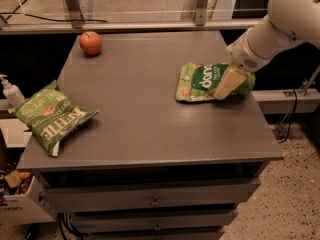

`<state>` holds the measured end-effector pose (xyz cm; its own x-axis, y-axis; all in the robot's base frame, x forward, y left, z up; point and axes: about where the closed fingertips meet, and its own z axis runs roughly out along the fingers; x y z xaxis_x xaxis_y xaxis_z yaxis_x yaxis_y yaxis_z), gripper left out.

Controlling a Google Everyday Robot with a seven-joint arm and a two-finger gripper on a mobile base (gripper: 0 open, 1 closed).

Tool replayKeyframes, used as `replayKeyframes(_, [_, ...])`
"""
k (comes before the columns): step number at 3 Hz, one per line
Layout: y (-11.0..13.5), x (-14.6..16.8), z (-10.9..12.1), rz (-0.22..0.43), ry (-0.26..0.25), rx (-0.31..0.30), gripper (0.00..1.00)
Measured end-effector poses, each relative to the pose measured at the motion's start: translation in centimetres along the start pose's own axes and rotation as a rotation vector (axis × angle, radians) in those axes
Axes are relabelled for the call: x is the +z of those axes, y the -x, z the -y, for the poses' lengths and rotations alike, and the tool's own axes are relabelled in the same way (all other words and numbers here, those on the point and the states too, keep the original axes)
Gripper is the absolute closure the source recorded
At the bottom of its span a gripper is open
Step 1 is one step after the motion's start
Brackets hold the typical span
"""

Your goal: Move green rice chip bag near green jalapeno chip bag

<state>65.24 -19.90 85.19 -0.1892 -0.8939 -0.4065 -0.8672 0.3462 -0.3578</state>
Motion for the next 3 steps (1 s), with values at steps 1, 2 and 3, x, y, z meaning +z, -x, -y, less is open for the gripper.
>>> replayKeyframes(1, [-0.3, 0.4, 0.1, -0.018, 0.017, -0.016, 0.61])
replayKeyframes(2, [0.4, -0.8, 0.0, -0.007, 0.025, -0.036, 0.83])
replayKeyframes(3, [4.6, -3.7, -1.9, 0.075, 0.082, -0.071, 1.00])
